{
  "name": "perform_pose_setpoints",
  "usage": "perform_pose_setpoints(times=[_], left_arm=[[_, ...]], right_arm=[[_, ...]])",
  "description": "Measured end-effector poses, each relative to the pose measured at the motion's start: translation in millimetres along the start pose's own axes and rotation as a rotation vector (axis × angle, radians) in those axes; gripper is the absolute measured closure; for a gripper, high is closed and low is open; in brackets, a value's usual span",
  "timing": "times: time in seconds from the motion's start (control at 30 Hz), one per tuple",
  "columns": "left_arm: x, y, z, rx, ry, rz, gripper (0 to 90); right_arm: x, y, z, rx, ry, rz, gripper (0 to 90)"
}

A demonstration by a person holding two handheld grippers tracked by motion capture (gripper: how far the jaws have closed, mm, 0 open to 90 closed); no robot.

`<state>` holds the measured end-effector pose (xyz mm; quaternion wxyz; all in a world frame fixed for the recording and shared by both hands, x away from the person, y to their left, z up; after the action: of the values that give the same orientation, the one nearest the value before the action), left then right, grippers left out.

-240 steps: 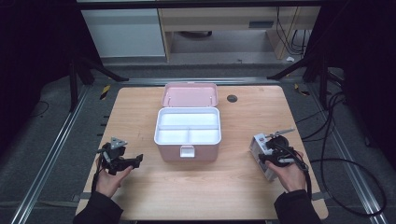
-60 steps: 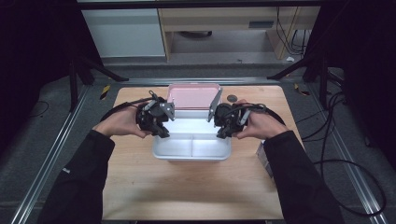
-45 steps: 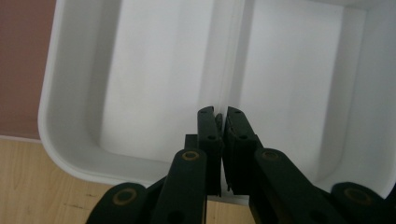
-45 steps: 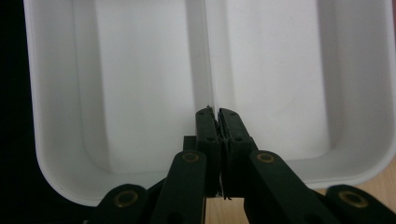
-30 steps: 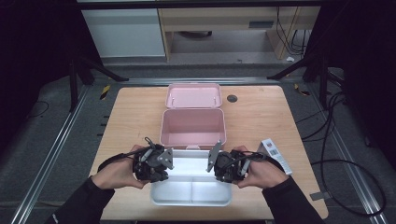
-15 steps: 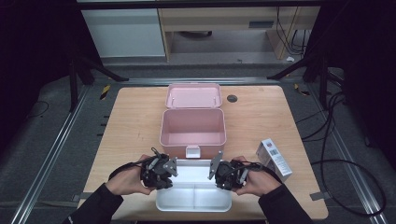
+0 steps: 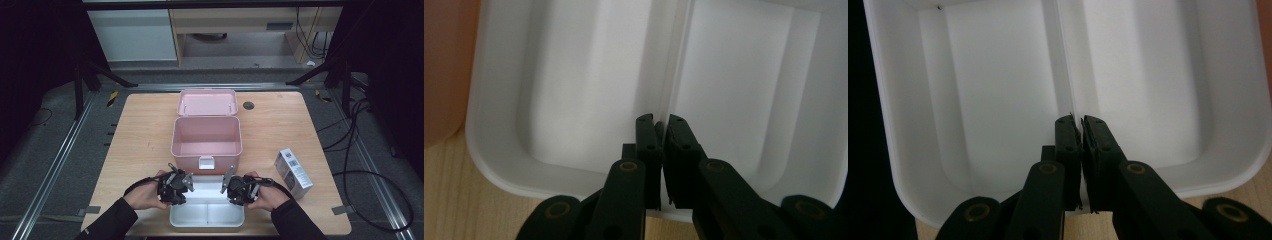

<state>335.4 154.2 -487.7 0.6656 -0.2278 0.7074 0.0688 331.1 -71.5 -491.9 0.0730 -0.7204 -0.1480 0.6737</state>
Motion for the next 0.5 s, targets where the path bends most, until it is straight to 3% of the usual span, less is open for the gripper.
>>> perform_pose_setpoints(times=[0.17,0.2,0.23,0.27,0.33,0.43,0.47,0.5], left_arm=[[0.1,0.4,-1.1,-0.004,-0.004,-0.015,85.2],[-0.9,1.4,-1.0,-0.015,-0.008,-0.033,79.8],[-0.9,1.4,-1.0,-0.015,-0.008,-0.033,77.4],[-2.8,2.2,-1.0,-0.017,-0.013,-0.038,74.4],[-9.4,5.3,-1.6,-0.028,-0.013,-0.066,70.6],[-21.6,11.8,-0.2,-0.065,-0.044,-0.128,61.9],[-30.2,17.1,3.4,-0.099,-0.063,-0.177,56.9],[-30.2,17.1,3.4,-0.099,-0.063,-0.177,54.2]], right_arm=[[1.4,1.3,-0.1,0.008,0.008,-0.009,82.9],[-0.1,0.9,1.2,0.011,0.017,-0.026,75.3],[-0.1,0.9,1.2,0.011,0.017,-0.026,75.3],[-2.9,0.6,2.5,0.012,0.044,-0.035,67.6],[-5.3,1.2,2.3,0.016,0.051,-0.045,66.3],[-14.1,5.2,-0.6,0.059,0.099,-0.087,57.4],[-22.8,9.6,-3.0,0.111,0.139,-0.118,51.3],[-22.8,9.6,-3.0,0.111,0.139,-0.118,51.3]])
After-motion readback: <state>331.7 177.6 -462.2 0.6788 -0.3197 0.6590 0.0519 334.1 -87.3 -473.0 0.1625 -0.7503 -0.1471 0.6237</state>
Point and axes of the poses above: each handheld gripper's, and its own axes: x roughly forward along the jaws, y roughly out of its underside, z roughly to its left, the point moved 1 cm from there along x, roughly forward along the jaws, and after that the axes turned 15 degrees about -x, right-handed, at the moved point
